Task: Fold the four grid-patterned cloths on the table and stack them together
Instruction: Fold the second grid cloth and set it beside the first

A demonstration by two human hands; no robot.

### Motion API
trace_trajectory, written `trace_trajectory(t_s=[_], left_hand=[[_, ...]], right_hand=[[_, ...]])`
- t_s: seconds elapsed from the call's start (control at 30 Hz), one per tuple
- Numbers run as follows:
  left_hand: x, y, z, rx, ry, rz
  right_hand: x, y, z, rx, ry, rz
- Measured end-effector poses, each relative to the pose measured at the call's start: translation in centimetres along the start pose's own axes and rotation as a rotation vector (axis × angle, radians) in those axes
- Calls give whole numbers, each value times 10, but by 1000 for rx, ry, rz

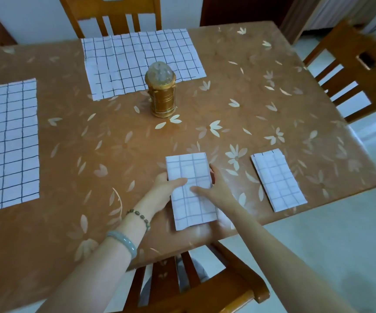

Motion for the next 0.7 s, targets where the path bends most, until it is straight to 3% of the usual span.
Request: trace_trajectory(t_s=[0.13, 0.33, 0.47, 0.7], left_hand=[[-12, -5, 26, -111, -51, -135], [-22, -26, 45, -88, -61, -159], [-30, -55, 34, 43, -24, -188], [-11, -132, 21, 131, -95, -132]], right_hand=[[-20, 7, -22, 241, -173, -218], [-39, 33, -33, 309, -177, 22], [-45, 69, -40, 227, -101, 126], [-48, 159, -14, 158, -103, 147]])
Point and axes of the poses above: each hand's wrist, its own x-axis towards the middle knuckle, its own y-axis out of the back of the hand, z = x × y, the point moved 4 cm from there along x, towards the middle knuckle, and after that the axes turned 5 degrees about -z, right-handed, at the moved point
